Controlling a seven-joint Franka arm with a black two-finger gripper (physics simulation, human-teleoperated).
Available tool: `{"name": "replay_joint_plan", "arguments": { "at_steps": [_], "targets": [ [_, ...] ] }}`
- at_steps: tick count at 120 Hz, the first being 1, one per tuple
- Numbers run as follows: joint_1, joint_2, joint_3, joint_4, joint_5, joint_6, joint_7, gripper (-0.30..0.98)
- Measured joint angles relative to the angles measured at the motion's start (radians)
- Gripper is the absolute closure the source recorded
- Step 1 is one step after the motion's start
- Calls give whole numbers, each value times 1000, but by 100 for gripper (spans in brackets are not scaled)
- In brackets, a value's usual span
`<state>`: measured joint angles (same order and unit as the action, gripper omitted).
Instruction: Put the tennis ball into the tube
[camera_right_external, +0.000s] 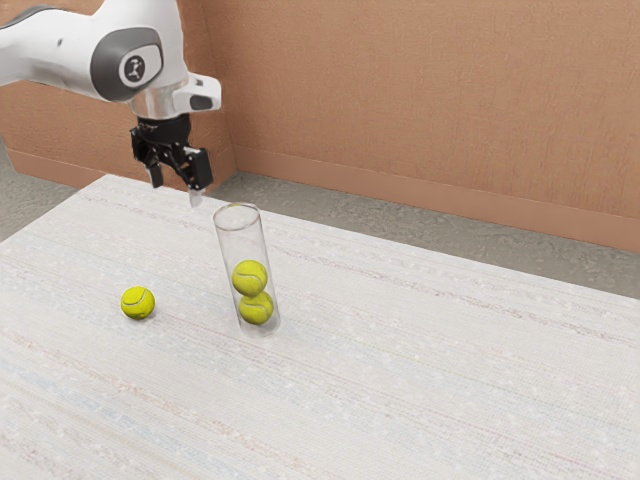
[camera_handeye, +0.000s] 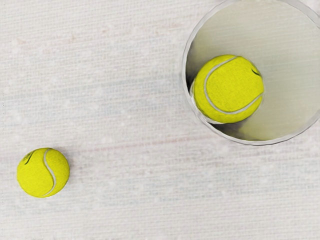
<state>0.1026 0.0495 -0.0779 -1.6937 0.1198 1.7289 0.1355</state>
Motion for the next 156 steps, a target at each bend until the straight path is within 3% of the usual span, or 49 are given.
{"name": "replay_joint_plan", "arguments": {
  "at_steps": [27, 41, 59, 72, 90, 133, 156],
  "targets": [
    [102, -1, 8, -2, 23, 12, -5, 0],
    [-4, 0, 126, -50, 25, 40, -6, 0],
    [-2, 38, 175, -67, 4, 92, 5, 0],
    [-84, 59, 330, -95, -17, 138, 21, 0],
    [-121, 111, 418, -114, -49, 210, 53, 0],
    [-95, 225, 439, -152, -34, 368, 98, 0],
    [-74, 293, 441, -152, -68, 427, 122, 0]
  ]
}}
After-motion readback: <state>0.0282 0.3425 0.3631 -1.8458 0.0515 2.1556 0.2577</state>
